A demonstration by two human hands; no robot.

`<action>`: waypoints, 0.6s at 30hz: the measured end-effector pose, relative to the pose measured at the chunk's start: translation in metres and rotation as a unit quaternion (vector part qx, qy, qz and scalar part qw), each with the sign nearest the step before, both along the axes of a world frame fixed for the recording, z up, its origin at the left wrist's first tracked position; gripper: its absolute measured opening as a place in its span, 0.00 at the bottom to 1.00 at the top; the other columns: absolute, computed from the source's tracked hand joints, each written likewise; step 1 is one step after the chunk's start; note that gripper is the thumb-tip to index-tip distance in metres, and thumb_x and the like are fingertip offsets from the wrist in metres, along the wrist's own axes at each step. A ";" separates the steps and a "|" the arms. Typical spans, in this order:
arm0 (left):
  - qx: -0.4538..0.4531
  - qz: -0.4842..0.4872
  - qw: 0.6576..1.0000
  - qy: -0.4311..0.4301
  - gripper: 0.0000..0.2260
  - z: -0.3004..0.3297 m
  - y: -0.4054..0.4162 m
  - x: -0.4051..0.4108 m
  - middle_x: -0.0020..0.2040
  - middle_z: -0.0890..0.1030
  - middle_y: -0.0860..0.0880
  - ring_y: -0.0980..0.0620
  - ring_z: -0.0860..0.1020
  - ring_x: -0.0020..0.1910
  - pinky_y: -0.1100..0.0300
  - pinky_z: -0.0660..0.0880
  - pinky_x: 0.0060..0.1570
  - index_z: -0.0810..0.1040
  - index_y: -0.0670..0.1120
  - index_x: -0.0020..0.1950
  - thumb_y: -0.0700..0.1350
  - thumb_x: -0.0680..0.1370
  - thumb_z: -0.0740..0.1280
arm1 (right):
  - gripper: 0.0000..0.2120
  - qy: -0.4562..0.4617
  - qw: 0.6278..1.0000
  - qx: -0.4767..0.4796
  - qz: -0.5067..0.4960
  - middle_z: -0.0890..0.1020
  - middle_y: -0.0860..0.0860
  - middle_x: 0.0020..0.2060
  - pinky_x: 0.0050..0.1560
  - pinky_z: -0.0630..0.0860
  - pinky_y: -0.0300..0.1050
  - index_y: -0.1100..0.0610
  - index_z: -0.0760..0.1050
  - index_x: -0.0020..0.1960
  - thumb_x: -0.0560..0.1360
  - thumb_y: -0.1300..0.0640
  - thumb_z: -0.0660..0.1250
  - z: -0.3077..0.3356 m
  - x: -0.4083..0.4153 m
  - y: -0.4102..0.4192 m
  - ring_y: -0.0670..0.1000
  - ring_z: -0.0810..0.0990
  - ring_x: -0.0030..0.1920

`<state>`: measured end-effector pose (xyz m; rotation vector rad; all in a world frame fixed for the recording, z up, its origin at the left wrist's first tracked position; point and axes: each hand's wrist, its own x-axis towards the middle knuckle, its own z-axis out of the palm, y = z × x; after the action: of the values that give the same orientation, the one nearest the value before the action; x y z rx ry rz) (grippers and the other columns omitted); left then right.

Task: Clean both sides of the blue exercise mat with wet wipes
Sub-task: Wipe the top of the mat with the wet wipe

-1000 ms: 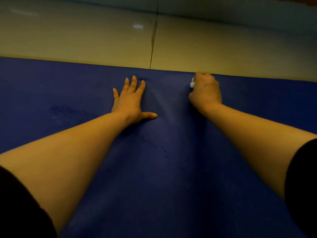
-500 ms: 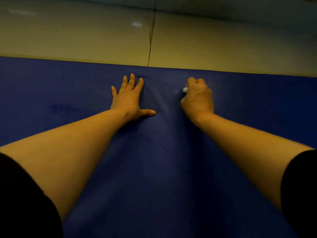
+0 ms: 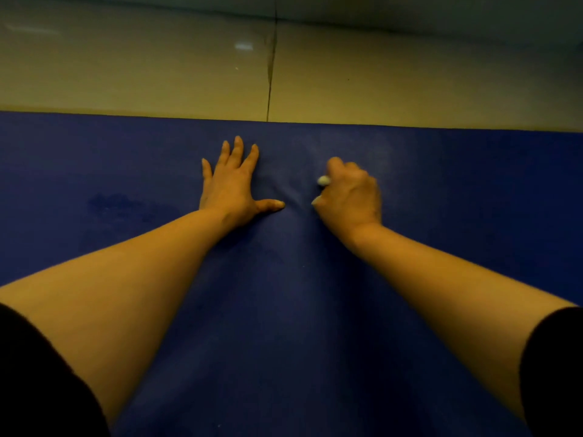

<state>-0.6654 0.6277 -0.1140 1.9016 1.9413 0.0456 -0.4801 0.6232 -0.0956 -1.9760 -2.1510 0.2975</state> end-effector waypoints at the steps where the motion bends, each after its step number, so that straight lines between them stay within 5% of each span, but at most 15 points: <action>1: 0.016 0.001 1.000 -0.010 0.45 -0.001 -0.005 0.001 0.80 0.43 0.46 0.46 0.40 0.78 0.41 0.39 0.74 0.48 0.49 0.80 0.63 0.72 0.69 | 0.04 0.008 0.999 -0.014 0.047 0.77 0.59 0.49 0.36 0.62 0.45 0.59 0.71 0.49 0.74 0.60 0.63 -0.001 -0.014 -0.010 0.61 0.76 0.45; 3: 0.045 0.001 0.999 -0.029 0.40 -0.001 -0.018 0.005 0.80 0.47 0.46 0.47 0.42 0.78 0.44 0.39 0.74 0.52 0.47 0.79 0.59 0.75 0.67 | 0.06 0.018 0.991 -0.032 0.130 0.77 0.58 0.49 0.37 0.65 0.47 0.59 0.71 0.50 0.74 0.60 0.62 -0.001 -0.028 -0.023 0.61 0.76 0.46; 6: 0.062 -0.075 0.995 -0.013 0.37 0.005 -0.037 0.006 0.79 0.52 0.46 0.48 0.44 0.78 0.46 0.38 0.74 0.55 0.45 0.79 0.60 0.76 0.65 | 0.08 -0.007 0.991 -0.030 0.129 0.77 0.59 0.51 0.42 0.71 0.51 0.60 0.73 0.52 0.73 0.60 0.63 0.000 0.003 -0.014 0.63 0.76 0.48; 10: -0.041 -0.163 0.986 0.016 0.57 0.019 -0.060 -0.010 0.79 0.41 0.49 0.51 0.37 0.77 0.42 0.32 0.72 0.44 0.47 0.79 0.76 0.60 0.59 | 0.07 -0.023 0.999 0.000 -0.037 0.77 0.61 0.50 0.42 0.70 0.50 0.61 0.74 0.50 0.72 0.62 0.64 0.003 0.056 -0.003 0.64 0.76 0.48; 12: -0.104 -0.190 0.974 0.070 0.64 0.021 -0.064 -0.012 0.77 0.32 0.50 0.51 0.32 0.76 0.39 0.30 0.70 0.35 0.48 0.78 0.77 0.56 0.65 | 0.07 -0.022 0.998 0.001 -0.051 0.76 0.61 0.52 0.43 0.69 0.49 0.62 0.74 0.51 0.74 0.62 0.62 0.002 0.042 -0.010 0.64 0.76 0.49; 15: -0.133 -0.202 0.962 0.124 0.68 0.025 -0.063 -0.001 0.76 0.29 0.46 0.47 0.31 0.75 0.35 0.32 0.70 0.30 0.45 0.76 0.74 0.56 0.71 | 0.08 0.006 0.999 -0.021 0.027 0.75 0.60 0.52 0.41 0.63 0.45 0.62 0.74 0.50 0.76 0.59 0.60 0.003 -0.002 -0.029 0.62 0.76 0.49; 18: -0.130 -0.202 0.960 0.145 0.69 0.029 -0.064 0.005 0.76 0.30 0.44 0.45 0.31 0.75 0.36 0.34 0.71 0.30 0.43 0.76 0.73 0.56 0.72 | 0.04 0.020 0.989 -0.049 0.138 0.74 0.58 0.51 0.42 0.71 0.48 0.61 0.73 0.49 0.75 0.61 0.63 0.004 -0.009 -0.040 0.61 0.76 0.47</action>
<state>-0.6606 0.5636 -0.0855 2.1674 1.5858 -0.6092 -0.4888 0.5828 -0.0919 -1.7005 -2.4256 0.4900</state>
